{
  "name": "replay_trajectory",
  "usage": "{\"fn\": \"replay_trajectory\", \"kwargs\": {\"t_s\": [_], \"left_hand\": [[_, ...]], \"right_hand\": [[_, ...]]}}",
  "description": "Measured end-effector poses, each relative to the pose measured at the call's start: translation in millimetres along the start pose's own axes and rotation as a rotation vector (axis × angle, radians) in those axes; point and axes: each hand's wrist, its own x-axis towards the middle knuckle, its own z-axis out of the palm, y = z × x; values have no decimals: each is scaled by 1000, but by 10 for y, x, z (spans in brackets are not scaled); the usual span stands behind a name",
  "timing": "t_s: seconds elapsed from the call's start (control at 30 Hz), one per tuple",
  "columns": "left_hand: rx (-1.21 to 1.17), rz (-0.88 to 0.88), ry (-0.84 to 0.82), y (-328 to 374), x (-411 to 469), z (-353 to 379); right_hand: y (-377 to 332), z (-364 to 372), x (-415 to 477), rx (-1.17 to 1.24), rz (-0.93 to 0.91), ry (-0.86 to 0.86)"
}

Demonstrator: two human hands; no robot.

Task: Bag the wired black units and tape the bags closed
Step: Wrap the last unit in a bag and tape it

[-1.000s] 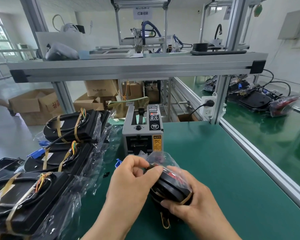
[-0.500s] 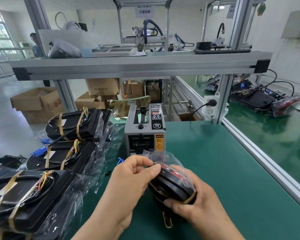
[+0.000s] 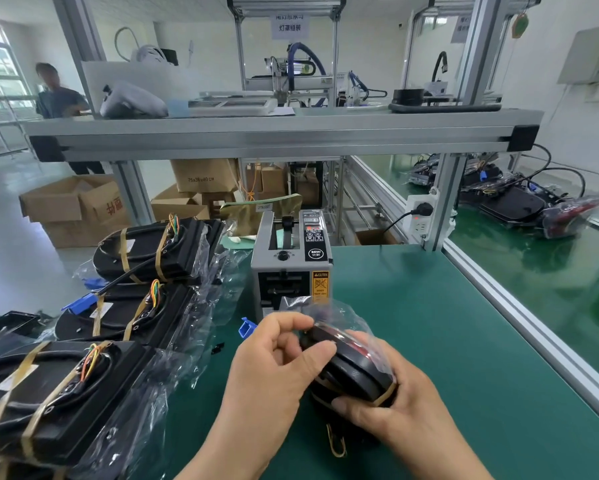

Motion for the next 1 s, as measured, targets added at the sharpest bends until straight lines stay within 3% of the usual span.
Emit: {"fn": "replay_trajectory", "kwargs": {"t_s": [0.07, 0.13, 0.23, 0.33, 0.43, 0.53, 0.67, 0.73, 0.83, 1.0], "left_hand": [[-15, 41, -24, -66, -58, -39], [18, 60, 58, -163, -115, -109], [236, 42, 156, -265, -70, -263], [451, 12, -101, -225, 73, -345], [347, -52, -358, -129, 212, -351], [338, -16, -378, -88, 246, -339], [552, 74, -364, -51, 295, -388], [742, 147, -353, -10, 334, -409], [888, 190, -359, 10, 380, -382], [1002, 236, -401, -1, 371, -284]], "right_hand": [[29, -33, 23, 38, -4, 13], [80, -89, 57, 85, -11, 68], [169, -148, 87, 265, -4, 135], [254, -55, 92, 515, 42, 80], [365, 57, 72, 732, 75, 0], [455, 53, 58, 776, 82, -29], [435, -211, 45, 688, 58, 16], [358, -377, 58, 440, 11, 100], [226, -440, 107, -26, -25, 84], [200, -298, 152, -115, -43, 94]]}}
